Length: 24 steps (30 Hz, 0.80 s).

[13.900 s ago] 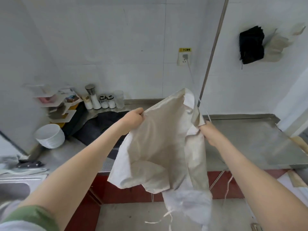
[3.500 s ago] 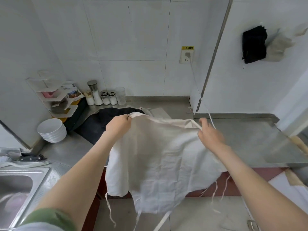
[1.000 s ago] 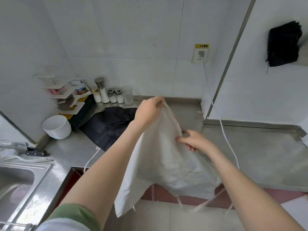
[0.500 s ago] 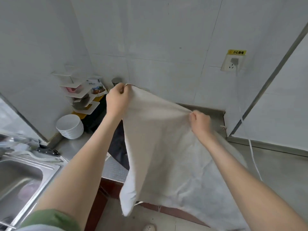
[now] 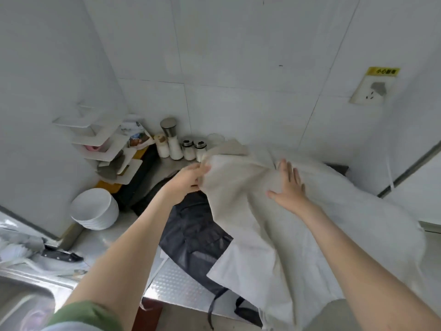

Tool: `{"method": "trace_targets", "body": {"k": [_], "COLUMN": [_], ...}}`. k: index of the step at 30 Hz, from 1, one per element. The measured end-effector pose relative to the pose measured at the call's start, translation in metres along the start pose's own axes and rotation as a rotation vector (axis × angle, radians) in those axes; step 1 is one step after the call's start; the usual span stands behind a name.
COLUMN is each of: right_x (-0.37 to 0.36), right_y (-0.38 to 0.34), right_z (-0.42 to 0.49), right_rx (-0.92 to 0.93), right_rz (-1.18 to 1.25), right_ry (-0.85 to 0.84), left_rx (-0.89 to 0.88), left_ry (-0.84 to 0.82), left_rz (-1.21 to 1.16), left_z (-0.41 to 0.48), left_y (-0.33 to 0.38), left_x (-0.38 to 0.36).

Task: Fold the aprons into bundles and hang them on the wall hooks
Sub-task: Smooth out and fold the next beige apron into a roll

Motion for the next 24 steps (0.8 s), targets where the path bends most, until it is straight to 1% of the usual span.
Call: {"method": "trace_targets", "body": {"k": [2, 4, 5, 8, 10, 12, 13, 14, 15, 17, 19, 24], "right_x": [-0.021, -0.037, -0.044, -0.068, -0.078, -0.086, -0.089, -0.092, -0.094, -0.095, -0.096, -0.107], "right_y": [0.002, -0.002, -0.004, -0.003, 0.003, 0.010, 0.014, 0.018, 0.020, 0.028, 0.034, 0.048], "right_z": [-0.002, -0.005, -0.007, -0.012, -0.014, -0.014, -0.013, -0.013, -0.013, -0.012, -0.010, -0.004], "right_rx": [0.043, 0.067, 0.070, 0.086, 0.070, 0.045, 0.028, 0.012, 0.006, -0.006, -0.018, -0.062], "right_rz": [0.086, 0.217, 0.244, 0.103, 0.041, 0.043, 0.058, 0.075, 0.083, 0.087, 0.080, 0.006], "right_ry": [-0.088, -0.198, -0.262, -0.418, -0.466, -0.479, -0.480, -0.475, -0.463, -0.433, -0.422, -0.444], "left_rx": [0.040, 0.067, 0.089, 0.140, 0.128, 0.093, 0.076, 0.057, 0.023, -0.012, -0.026, -0.016], "left_ry": [0.002, 0.033, 0.047, 0.047, -0.059, -0.259, -0.350, -0.396, -0.398, -0.349, -0.225, 0.272], "left_rz": [0.067, 0.065, 0.038, 0.031, 0.139, 0.250, 0.236, 0.187, 0.124, 0.016, 0.005, 0.229], "left_z": [0.014, 0.024, 0.028, 0.040, 0.046, 0.045, 0.044, 0.043, 0.043, 0.045, 0.049, 0.042], "left_y": [-0.020, -0.030, -0.036, -0.052, -0.065, -0.078, -0.082, -0.083, -0.083, -0.082, -0.081, -0.076], "left_x": [-0.009, -0.017, -0.020, -0.029, -0.037, -0.053, -0.062, -0.070, -0.074, -0.082, -0.079, -0.038]}}
Point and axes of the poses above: each hand's wrist, its own z-axis towards the middle knuckle, its own x-axis out of the back of the hand, y = z × x, the point moved 7 cm from there along z, towards the middle knuckle, and after that the axes turned 5 degrees about z, right-handed, at the moved point
